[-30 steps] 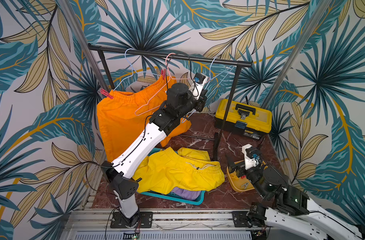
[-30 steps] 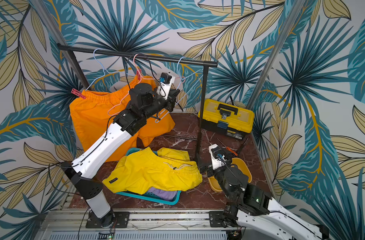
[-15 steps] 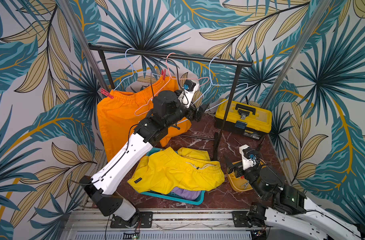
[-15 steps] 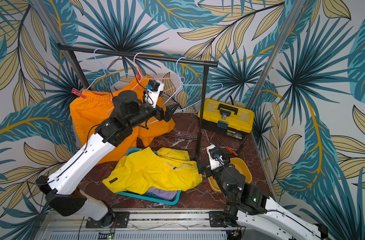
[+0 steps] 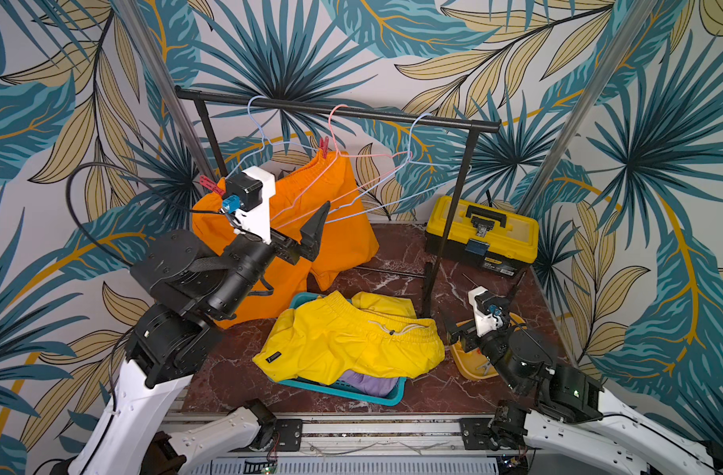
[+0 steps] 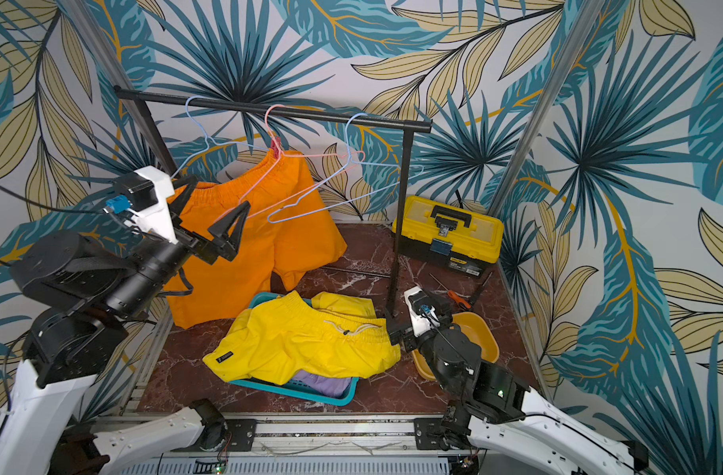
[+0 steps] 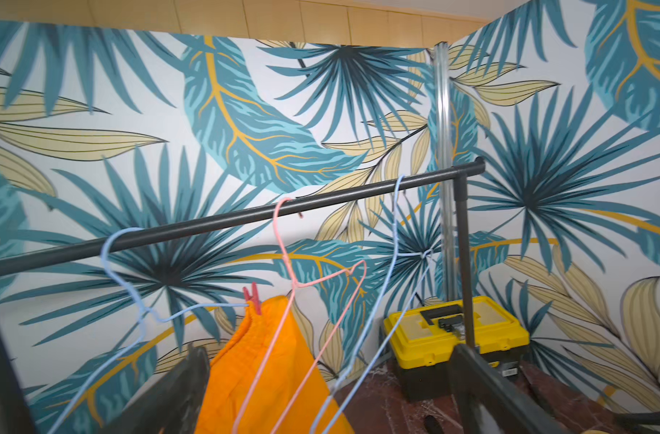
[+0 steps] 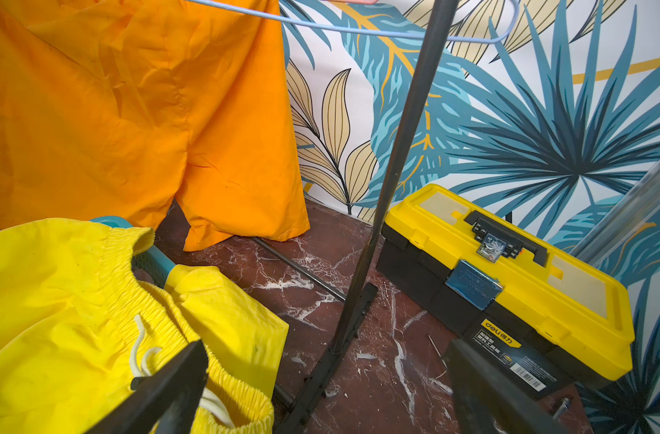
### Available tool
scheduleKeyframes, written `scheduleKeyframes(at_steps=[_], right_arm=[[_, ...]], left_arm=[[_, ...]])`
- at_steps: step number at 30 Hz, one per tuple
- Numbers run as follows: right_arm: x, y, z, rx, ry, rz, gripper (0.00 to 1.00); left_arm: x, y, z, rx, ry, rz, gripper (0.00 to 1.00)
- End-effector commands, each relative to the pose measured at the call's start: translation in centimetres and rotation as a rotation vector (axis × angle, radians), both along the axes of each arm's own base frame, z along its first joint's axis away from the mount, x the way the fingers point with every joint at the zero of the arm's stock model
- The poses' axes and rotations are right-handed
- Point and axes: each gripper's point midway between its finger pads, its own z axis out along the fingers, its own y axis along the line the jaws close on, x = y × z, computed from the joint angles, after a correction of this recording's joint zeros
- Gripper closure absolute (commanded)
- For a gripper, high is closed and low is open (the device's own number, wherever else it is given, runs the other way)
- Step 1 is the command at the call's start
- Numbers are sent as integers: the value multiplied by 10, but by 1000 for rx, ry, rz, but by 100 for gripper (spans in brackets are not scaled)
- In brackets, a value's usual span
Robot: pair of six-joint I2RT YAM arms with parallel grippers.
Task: Remove the clothespins securing shorts to the hanger
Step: Pick up the hanger from the clothesline.
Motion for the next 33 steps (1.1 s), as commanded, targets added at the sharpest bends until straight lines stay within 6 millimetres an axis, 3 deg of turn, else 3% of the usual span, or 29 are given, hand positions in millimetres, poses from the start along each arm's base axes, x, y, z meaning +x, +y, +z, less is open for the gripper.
scheduleKeyframes(at_steps=[1,4,8,14,20,25,30,33], right_arm=[[-1,9,0,2,2,39,1],[0,14,0,2,3,53,0],[0,18,1,6,1,71,1],[-3,16,1,15,-4,82,0],[-5,14,-3,20,-6,87,0],[-4,18,-4,-6,-10,93,1],[0,23,-8,-42,3,97,0],[2,25,-13,-60,9,91,0]], left_arm=[[7,37,5,116,-6,192,0],[32,47,7,186,35,265,1],[61,53,2,156,100,205,0],[115,86,-16,38,222,152,0],[155,119,-8,-57,257,76,0],[172,111,-12,-54,281,-101,0],[171,90,-22,-38,312,-282,8],[174,91,-26,-24,312,-271,10]])
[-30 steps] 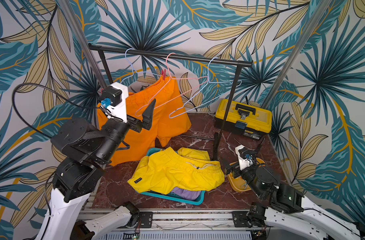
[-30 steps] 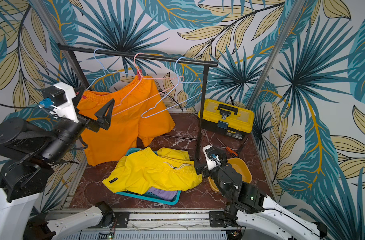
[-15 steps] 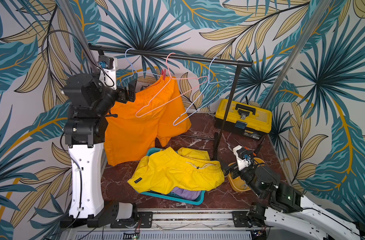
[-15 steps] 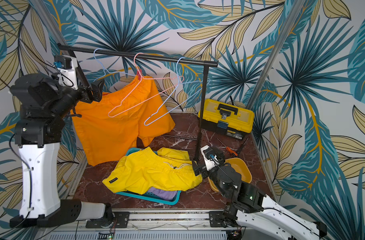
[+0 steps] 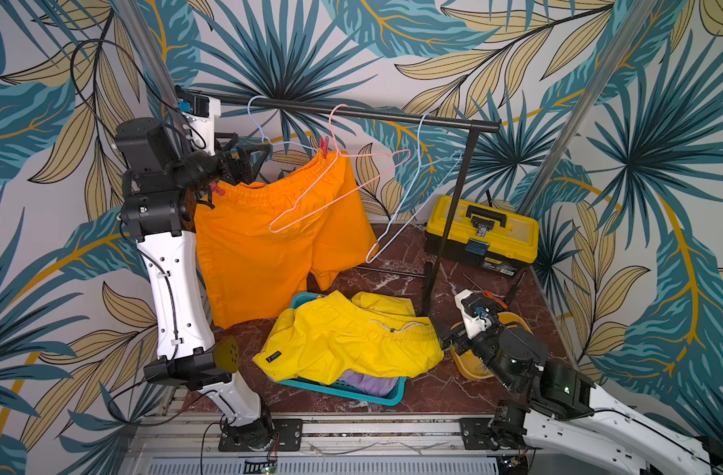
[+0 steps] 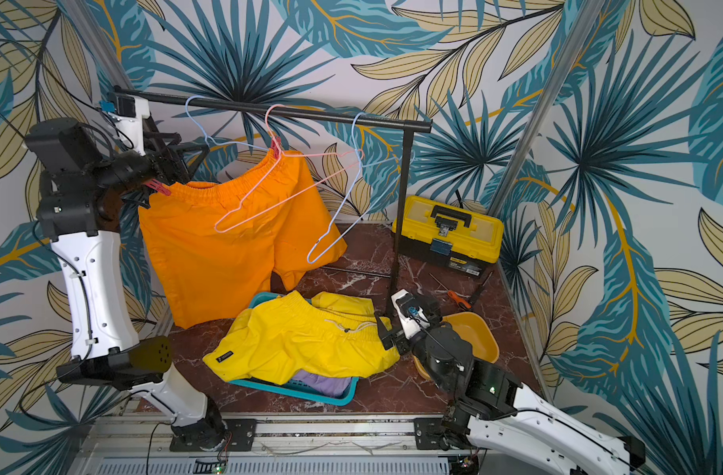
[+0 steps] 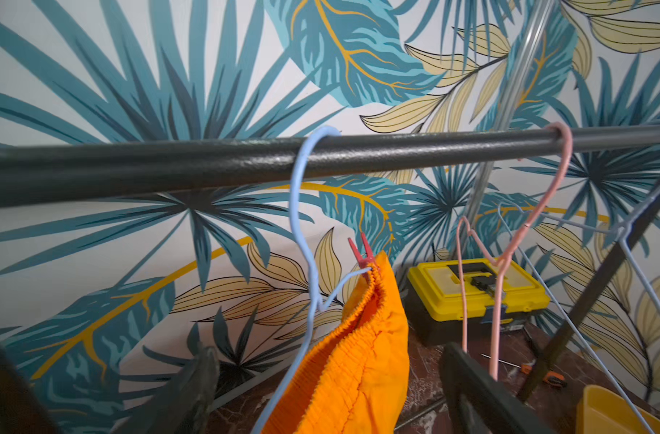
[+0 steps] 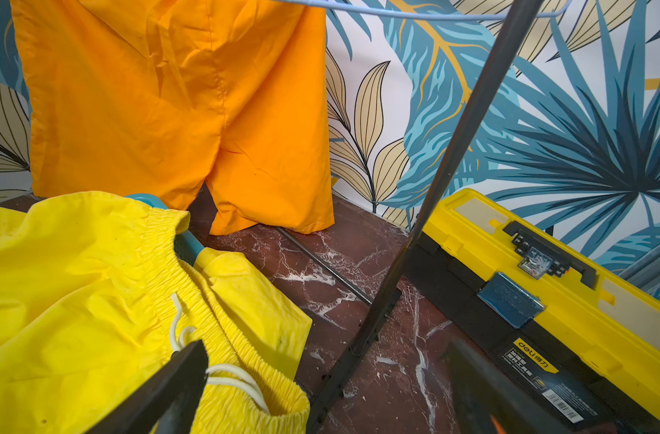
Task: Remove the clothespins securing shorts to the hanger
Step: Pick up the hanger from the clothesline.
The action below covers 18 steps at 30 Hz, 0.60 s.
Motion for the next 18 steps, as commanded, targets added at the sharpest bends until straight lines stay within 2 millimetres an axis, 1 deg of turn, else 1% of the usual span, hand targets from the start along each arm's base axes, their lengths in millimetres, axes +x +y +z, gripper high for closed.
scheduleKeyframes(at_steps=[1,4,7,8,13,16,18], right_arm=[[2,4,0,-6,-11,5,0],[2,7,0,-10,-5,16,0],[3,8,2,-6,-6,14,0],[3,8,1,-6,-6,13,0],[3,6,1,2,-6,4,0],[3,3,1,8,-11,-7,0],[2,1,2,21,-15,-10,1]], left_arm=[[-10,-10,4,18,-28,-72,10],[-2,-7,-1,25,-22,-63,16],[7,-8,-6,20,-16,-75,28],[9,-9,-6,20,-16,-78,29],[20,-11,-10,21,-17,-84,30],[27,-11,-8,28,-31,-72,30],[28,-14,-5,31,-42,-83,33]])
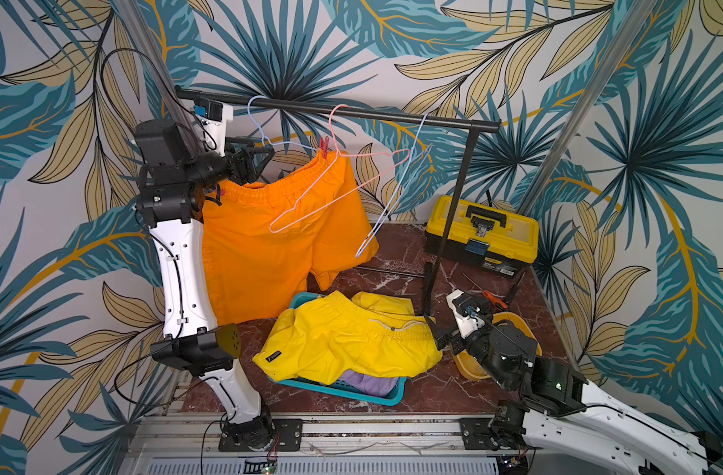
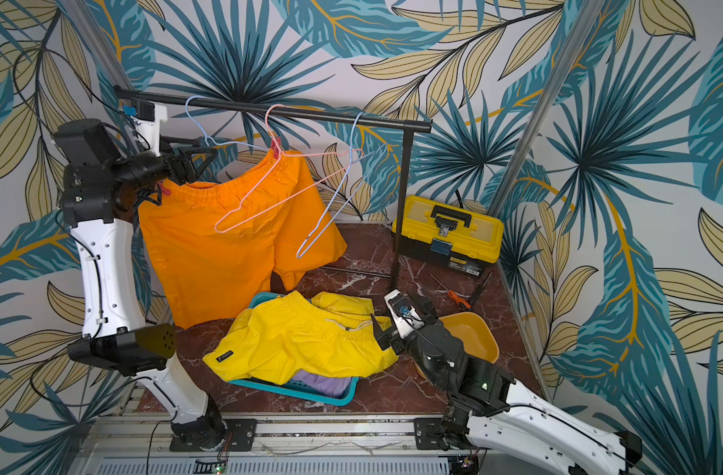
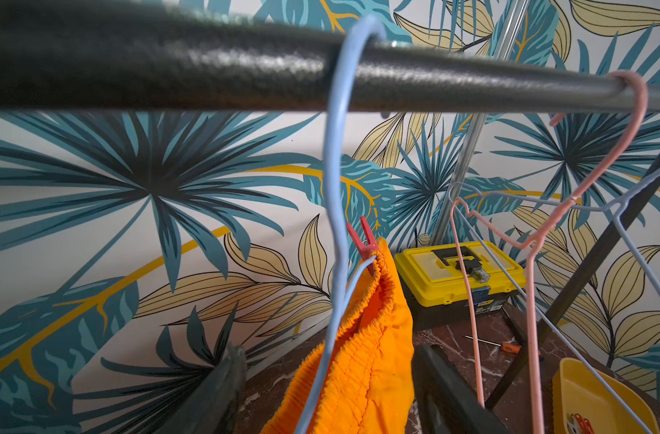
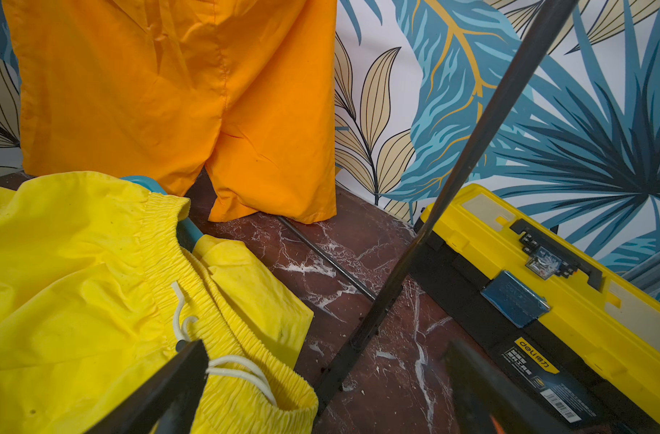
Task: Remove the clothespins securing shorts to the hanger
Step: Pick up the hanger from the clothesline.
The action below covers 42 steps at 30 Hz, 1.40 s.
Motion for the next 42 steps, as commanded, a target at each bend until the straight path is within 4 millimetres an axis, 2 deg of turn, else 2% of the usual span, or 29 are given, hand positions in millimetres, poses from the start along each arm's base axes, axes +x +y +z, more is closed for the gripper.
scheduleKeyframes(at_steps=[1,4,9,15,19,26,35,42], right_arm=[[0,-3,6,45,-25,-13,0],[0,-7,6,47,-30,-26,0],[-2,-11,7,55,-31,-33,0],[-3,-13,8,56,-34,-36,1],[-2,-11,8,56,-33,-32,0],[0,-8,7,46,-34,-30,1],[0,-7,3,37,-32,-27,0],[-1,-6,6,42,-35,-18,0]], left_arm=[[-6,-10,20,22,-77,-22,36],[-3,-16,20,24,-82,-42,42],[-1,-30,15,33,-84,-80,61],[4,-29,13,41,-86,-65,75],[5,-28,13,44,-86,-55,100],[3,-27,21,45,-113,-33,100],[-16,-24,58,47,-225,37,100],[-43,-21,94,24,-331,92,100]])
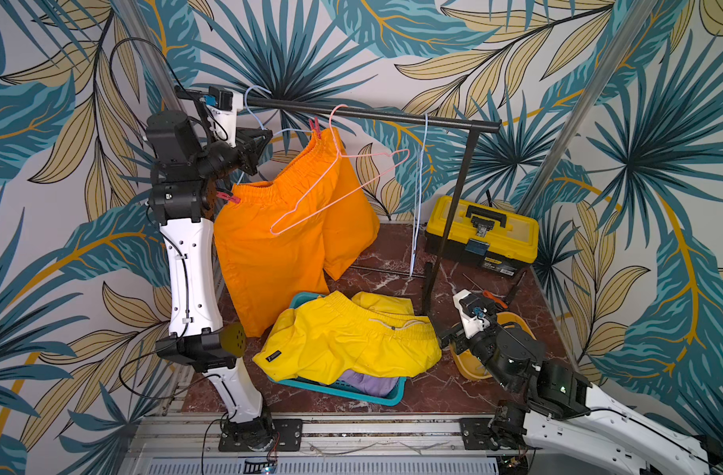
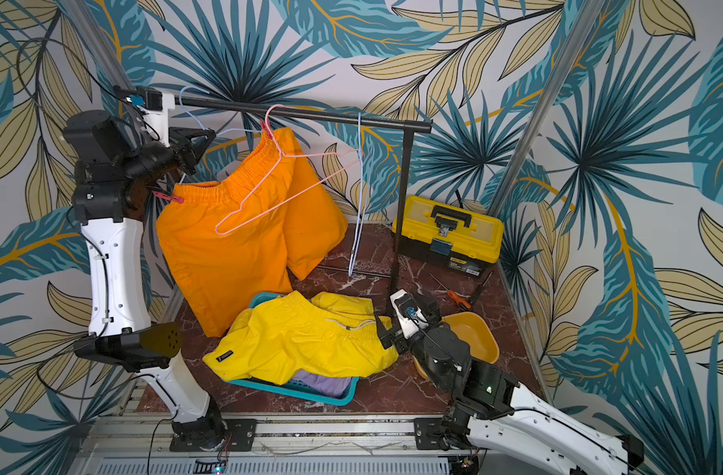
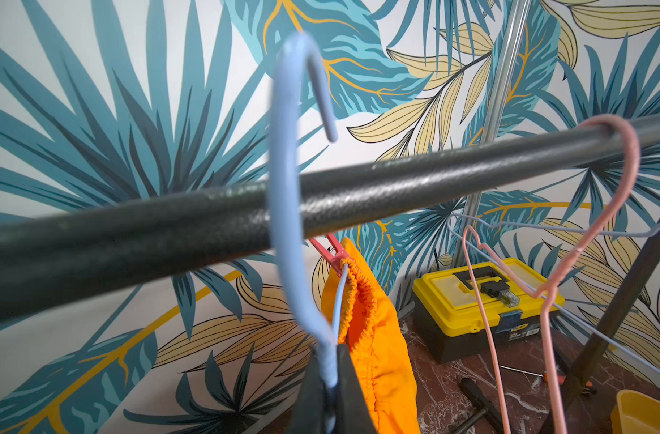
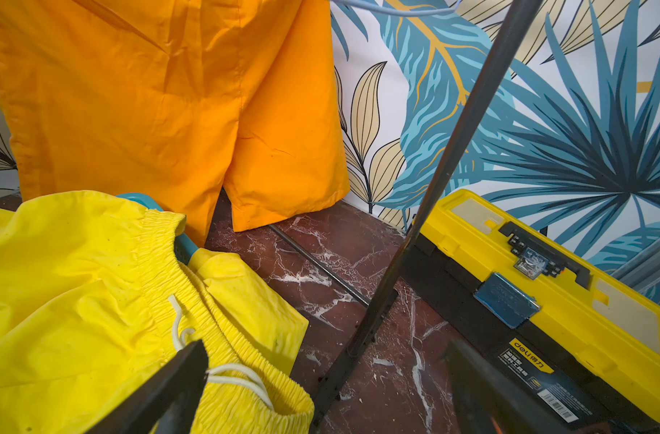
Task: Remove the clothespins securing shorts to the hanger
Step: Pick up the hanger from the clothesline.
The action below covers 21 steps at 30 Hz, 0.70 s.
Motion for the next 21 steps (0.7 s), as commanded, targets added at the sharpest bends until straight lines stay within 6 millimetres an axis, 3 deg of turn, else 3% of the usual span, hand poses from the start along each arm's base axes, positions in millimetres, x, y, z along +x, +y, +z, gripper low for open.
scheduleKeyframes(at_steps=[1,8,16,21], right_arm=[[0,0,0,8,-10,0,0],[-1,0,-1,8,-10,6,0],[0,5,-3,-2,-2,20,1],[0,8,-3,5,6,27,0]], left_arm=[[-42,-3,60,4,-196,37,100],[-73,10,72,6,-216,77,100],[-117,28,72,113,-233,268,100],[-138,51,63,170,-228,454,100]])
